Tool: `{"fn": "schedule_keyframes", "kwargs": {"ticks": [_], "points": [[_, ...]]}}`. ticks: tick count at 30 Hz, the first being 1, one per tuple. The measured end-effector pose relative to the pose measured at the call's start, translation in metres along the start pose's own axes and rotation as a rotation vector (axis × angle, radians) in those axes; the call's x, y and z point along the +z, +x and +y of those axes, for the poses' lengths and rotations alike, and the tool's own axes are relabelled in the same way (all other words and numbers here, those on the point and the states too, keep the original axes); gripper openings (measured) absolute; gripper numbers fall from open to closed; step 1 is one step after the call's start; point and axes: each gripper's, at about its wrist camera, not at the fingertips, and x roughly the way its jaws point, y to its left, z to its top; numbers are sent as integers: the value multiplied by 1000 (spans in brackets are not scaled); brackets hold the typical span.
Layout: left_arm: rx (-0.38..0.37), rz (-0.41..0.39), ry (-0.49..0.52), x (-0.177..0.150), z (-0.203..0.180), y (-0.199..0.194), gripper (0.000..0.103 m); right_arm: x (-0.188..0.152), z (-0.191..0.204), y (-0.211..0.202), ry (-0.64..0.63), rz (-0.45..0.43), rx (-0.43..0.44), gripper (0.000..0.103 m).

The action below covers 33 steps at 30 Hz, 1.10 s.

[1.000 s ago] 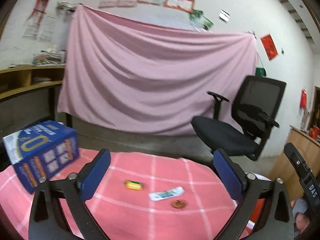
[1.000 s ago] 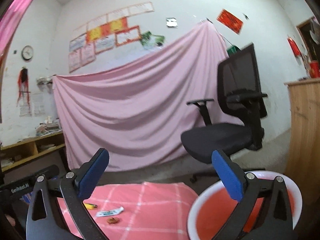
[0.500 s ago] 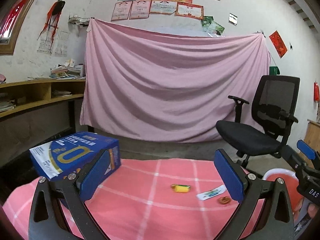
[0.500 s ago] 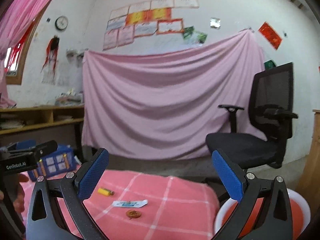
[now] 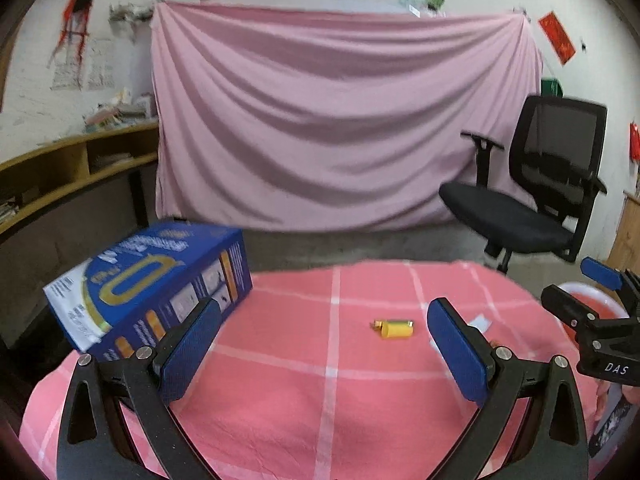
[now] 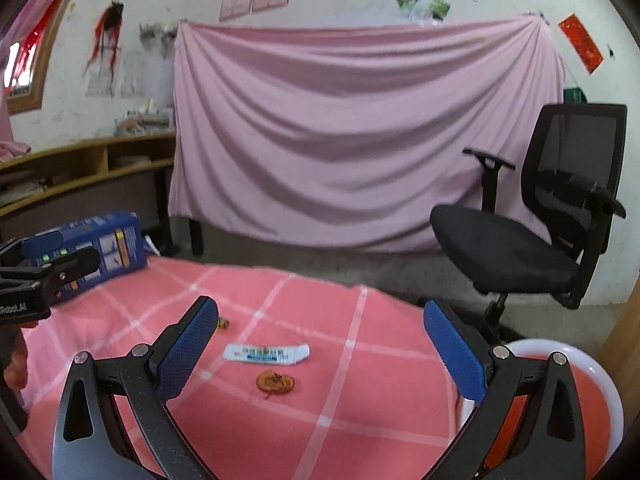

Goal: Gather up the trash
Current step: 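Grasp the yellow battery with the left gripper while the right grasps the dried fruit slice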

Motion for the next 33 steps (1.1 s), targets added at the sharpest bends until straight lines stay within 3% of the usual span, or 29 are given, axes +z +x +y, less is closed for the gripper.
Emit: {"fn": "schedule_keyframes", "kwargs": {"ticks": [10,13,15,17,24,29,31,33], "points": [[-6,256,-32,-5,1,53,101,-16,-3,60,16,361,43,103],[-31,297,-36,-7,0,61,100,-21,4,65,-13,411,58,102],[-54,316,-34,-7,-2,65,94,-23,8,66,-34,430,65,100],[-79,336,-24,-6,-5,69,88,-25,10,68,-44,452,75,87],[-151,402,22,-6,-18,84,66,-27,9,71,-39,484,103,71],[-193,421,40,-3,-27,92,61,-27,3,72,-2,490,127,38],[-203,418,41,0,-33,98,61,-26,2,73,4,490,132,31],[-211,423,36,3,-38,105,53,-26,2,74,9,491,133,28]]}}
